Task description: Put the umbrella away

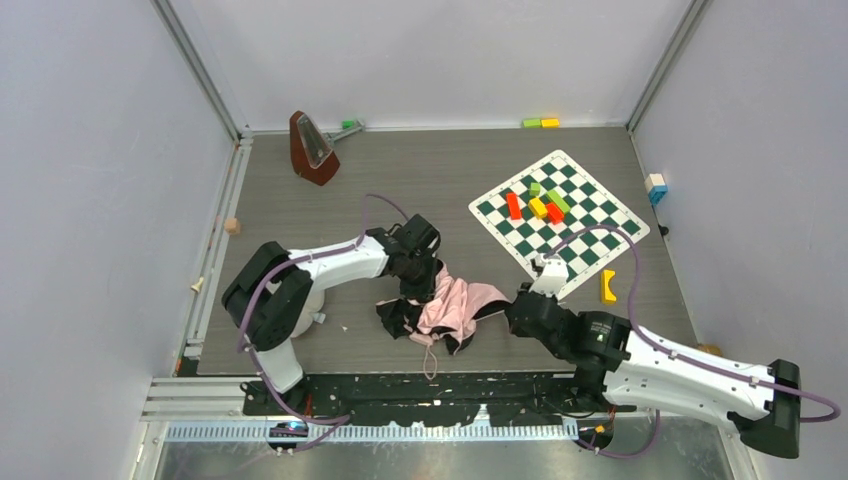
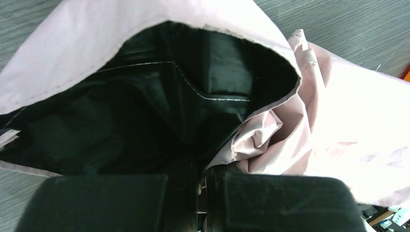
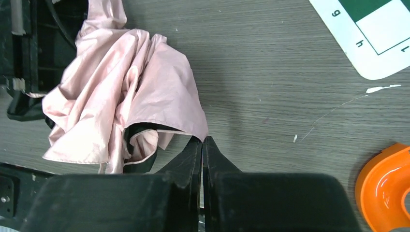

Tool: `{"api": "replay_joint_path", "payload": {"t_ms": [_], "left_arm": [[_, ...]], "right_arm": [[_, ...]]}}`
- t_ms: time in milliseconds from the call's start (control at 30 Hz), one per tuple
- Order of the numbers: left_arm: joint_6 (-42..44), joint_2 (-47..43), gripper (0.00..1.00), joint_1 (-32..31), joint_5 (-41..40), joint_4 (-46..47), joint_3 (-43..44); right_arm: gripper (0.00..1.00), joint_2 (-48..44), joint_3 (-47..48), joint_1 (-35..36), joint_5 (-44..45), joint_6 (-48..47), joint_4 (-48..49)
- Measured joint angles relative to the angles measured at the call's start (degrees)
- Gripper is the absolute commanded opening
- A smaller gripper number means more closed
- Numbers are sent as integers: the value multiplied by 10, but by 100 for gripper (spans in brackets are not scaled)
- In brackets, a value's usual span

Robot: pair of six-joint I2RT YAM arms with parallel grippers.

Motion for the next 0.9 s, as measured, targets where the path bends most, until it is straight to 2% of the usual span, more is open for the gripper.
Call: {"api": "replay_joint_path", "payload": {"t_ms": [167,267,533,733,900], "left_arm": [[5,25,0,0,12,-3,17],[14,37,0,2,23,-6,23],[40,74,0,17,103,-8,45],[74,80,0,21,120,-33,70],[101,90,0,21,111,-65,97]], "right_arm": [[5,-63,-56,-5,-30,-47,34],[5,-70,-71,-7,-59,-78,76],[5,131,-5,-15,-113,-184,219],[5,202,48,-66,-191,-250,297],[5,236,86,-77,-259,-301,338]]}}
